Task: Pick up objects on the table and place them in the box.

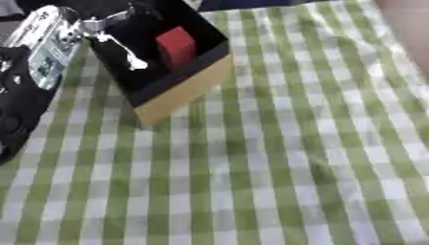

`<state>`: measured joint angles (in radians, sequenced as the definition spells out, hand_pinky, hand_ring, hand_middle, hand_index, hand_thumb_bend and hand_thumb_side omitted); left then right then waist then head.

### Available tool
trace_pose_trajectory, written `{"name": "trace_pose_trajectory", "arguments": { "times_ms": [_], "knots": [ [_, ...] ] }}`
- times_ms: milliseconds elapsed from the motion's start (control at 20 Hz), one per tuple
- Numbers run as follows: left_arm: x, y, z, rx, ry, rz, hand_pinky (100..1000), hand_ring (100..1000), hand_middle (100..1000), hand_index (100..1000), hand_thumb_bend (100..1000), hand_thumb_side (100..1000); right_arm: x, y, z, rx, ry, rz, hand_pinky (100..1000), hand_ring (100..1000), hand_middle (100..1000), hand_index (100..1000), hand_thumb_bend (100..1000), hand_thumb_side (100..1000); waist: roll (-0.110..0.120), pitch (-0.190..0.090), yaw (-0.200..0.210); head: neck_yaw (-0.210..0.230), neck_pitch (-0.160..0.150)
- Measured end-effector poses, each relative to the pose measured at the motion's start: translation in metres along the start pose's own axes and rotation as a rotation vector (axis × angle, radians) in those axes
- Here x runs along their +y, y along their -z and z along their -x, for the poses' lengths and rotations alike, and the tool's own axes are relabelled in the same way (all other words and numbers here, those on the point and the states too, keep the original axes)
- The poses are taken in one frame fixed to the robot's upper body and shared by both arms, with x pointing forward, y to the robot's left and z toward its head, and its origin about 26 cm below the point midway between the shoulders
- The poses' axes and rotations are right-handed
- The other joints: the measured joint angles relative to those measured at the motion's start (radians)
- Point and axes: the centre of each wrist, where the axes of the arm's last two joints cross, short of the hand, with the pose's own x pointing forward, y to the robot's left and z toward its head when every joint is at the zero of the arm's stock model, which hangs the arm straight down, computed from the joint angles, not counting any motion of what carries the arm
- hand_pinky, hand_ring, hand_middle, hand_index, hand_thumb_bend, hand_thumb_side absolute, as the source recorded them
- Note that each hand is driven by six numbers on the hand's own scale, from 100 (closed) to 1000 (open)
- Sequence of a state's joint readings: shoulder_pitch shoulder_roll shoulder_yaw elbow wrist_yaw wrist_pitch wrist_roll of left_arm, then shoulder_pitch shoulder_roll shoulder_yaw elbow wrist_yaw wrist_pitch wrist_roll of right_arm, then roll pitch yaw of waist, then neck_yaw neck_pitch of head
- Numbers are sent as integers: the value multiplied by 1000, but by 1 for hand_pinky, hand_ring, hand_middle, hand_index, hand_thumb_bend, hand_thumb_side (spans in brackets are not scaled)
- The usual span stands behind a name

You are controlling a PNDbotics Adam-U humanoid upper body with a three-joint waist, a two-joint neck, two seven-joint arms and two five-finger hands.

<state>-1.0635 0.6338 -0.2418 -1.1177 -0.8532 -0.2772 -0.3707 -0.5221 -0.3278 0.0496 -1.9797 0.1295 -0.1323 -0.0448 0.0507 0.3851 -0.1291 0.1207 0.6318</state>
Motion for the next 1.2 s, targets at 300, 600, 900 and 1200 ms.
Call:
{"name": "trace_pose_trajectory", "arguments": {
  "times_ms": [300,600,900,1200],
  "knots": [
    [4,-1,-1,7,3,-11,653,814,800,878,627,471,1,-2,1,6,7,4,792,768,486,678,100,691,3,-14,0,0,0],
    [20,-4,-8,-14,-34,-106,604,763,732,836,351,433,3,-4,2,13,13,8,792,768,488,679,100,686,3,-29,6,0,7],
    [36,-21,-20,-80,-70,-243,542,709,687,794,176,394,3,-4,2,12,12,9,792,768,490,680,100,678,2,-44,21,-11,24],
    [36,-48,-28,-152,-110,-383,507,679,692,797,162,411,4,-4,2,7,8,16,793,768,493,681,100,673,-4,-59,37,-29,38]
  ]
}}
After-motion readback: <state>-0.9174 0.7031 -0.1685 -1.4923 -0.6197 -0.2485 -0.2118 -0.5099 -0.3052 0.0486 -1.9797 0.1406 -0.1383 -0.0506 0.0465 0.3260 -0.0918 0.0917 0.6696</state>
